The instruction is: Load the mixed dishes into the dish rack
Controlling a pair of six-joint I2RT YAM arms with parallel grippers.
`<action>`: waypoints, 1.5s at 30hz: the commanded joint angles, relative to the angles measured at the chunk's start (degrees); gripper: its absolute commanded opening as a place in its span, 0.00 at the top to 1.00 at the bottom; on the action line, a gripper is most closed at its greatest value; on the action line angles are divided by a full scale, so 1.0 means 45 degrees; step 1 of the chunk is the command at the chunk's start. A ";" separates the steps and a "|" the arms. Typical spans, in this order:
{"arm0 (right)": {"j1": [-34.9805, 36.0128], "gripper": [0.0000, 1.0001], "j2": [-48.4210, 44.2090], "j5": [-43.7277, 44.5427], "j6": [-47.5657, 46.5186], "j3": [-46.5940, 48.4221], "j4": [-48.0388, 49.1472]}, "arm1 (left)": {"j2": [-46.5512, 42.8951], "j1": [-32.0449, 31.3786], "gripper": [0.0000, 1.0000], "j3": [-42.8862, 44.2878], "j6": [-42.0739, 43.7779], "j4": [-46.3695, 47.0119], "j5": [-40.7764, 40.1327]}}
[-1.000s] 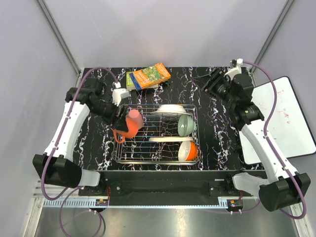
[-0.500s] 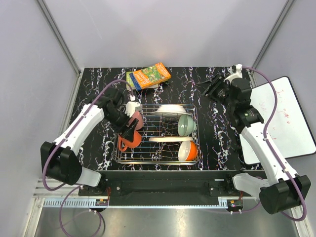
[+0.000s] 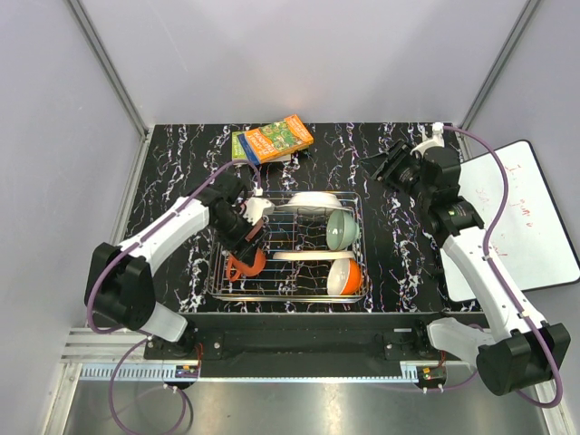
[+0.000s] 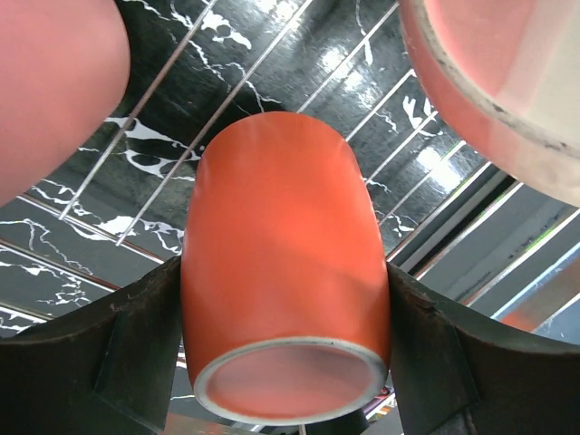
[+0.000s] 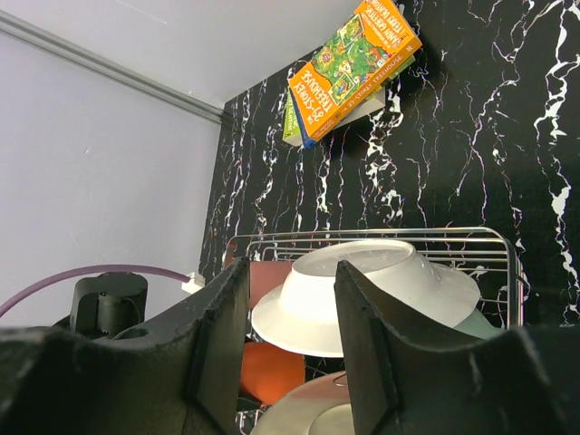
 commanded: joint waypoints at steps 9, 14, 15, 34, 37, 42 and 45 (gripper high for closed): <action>-0.0112 0.50 -0.0192 0.0253 -0.0083 -0.0111 0.0185 | 0.0195 -0.0689 1.00 -0.0221 -0.0077 0.0937 -0.1345; -0.0131 0.49 -0.0192 0.0233 -0.0064 -0.0131 0.0204 | 0.0312 -0.0866 0.98 -0.0377 0.0039 0.0879 -0.1501; -0.0131 0.47 -0.0192 0.0233 -0.0064 -0.0131 0.0185 | 0.0312 -0.0866 0.89 -0.0377 0.0059 0.0782 -0.1501; -0.0151 0.22 -0.0270 0.0370 -0.0395 -0.0112 -0.0400 | -0.1268 -0.0925 0.01 0.1261 -0.0096 -0.0898 -0.1151; -0.0151 0.03 -0.0289 0.0448 -0.0726 -0.0053 -0.0692 | -0.1504 -0.0925 0.01 0.2099 -0.0272 -0.1386 -0.0645; -0.0131 0.00 -0.0309 0.0079 -0.1506 0.0180 -0.1279 | -0.2050 -0.0925 0.01 0.4264 -0.0117 -0.2440 -0.0134; -0.0112 0.00 -0.0172 -0.0780 -0.2092 0.0571 -0.2118 | -0.2323 -0.0905 0.01 0.5147 -0.0058 -0.3124 -0.0874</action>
